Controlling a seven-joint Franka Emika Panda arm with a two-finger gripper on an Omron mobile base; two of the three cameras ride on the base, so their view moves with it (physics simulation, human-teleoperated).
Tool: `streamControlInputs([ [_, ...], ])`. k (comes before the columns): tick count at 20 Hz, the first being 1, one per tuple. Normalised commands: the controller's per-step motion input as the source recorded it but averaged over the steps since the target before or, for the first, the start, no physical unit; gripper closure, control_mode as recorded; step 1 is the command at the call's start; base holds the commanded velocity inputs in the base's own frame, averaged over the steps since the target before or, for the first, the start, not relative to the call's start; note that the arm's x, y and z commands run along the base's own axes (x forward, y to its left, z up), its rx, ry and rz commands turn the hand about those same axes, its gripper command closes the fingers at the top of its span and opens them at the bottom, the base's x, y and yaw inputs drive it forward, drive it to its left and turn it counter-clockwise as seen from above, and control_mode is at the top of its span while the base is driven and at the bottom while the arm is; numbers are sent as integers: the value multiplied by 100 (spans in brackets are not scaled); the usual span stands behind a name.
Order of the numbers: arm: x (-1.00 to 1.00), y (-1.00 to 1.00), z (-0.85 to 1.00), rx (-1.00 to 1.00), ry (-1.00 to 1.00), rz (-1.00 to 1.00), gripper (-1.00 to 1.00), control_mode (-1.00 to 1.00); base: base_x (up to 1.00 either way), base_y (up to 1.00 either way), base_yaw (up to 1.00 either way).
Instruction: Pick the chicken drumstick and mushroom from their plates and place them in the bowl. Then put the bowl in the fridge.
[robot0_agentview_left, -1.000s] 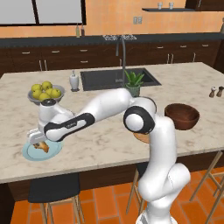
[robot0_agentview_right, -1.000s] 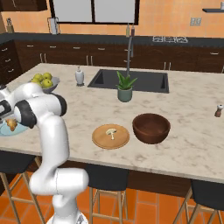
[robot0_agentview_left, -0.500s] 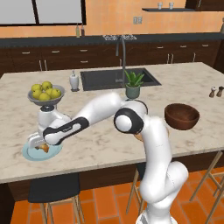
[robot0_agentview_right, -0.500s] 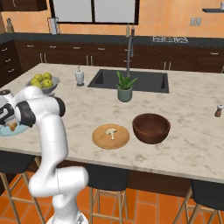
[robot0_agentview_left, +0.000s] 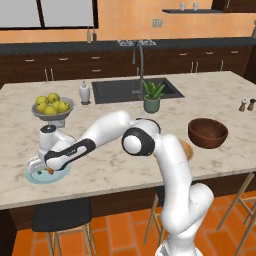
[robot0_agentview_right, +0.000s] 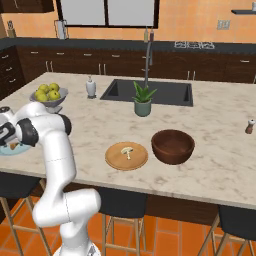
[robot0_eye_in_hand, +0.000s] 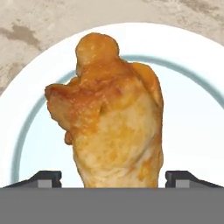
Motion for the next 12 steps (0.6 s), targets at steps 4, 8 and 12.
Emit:
streamControlInputs([
  [4,3,0,0,0,0,0,100,-100,0,0,0],
  [8,-4,-31,41,0,0,0,100,-100,0,0,0],
  [12,-13,-69,61,1,-1,-1,100,-100,0,0,0],
])
